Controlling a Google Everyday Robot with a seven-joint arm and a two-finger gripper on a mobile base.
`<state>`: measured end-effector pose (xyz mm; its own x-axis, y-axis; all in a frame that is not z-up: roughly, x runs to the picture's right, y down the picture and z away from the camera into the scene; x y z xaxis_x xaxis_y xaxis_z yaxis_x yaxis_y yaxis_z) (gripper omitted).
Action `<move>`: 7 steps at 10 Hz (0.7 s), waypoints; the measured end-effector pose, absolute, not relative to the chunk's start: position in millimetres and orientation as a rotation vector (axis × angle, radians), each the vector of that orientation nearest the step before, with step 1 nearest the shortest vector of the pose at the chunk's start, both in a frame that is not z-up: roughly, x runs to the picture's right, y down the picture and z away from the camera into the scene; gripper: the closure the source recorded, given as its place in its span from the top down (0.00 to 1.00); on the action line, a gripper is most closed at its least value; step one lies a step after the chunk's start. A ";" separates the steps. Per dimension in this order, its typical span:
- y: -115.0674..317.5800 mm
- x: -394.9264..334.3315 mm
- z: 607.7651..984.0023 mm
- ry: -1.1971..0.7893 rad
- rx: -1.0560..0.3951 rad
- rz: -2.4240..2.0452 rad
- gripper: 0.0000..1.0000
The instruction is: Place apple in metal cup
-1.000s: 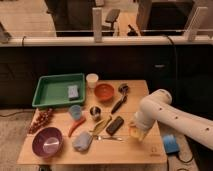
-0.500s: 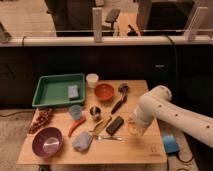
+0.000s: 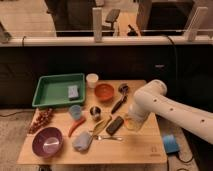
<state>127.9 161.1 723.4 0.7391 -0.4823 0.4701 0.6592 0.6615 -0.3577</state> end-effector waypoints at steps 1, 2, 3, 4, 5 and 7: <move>158.7 125.4 724.2 -0.355 -0.543 -0.674 0.00; 155.8 123.5 724.8 -0.356 -0.546 -0.686 0.00; 152.0 121.7 725.5 -0.358 -0.547 -0.697 0.00; 148.3 121.0 725.8 -0.358 -0.551 -0.708 0.00; 145.9 120.5 726.0 -0.358 -0.553 -0.714 0.00; 137.9 118.4 726.7 -0.361 -0.555 -0.728 0.00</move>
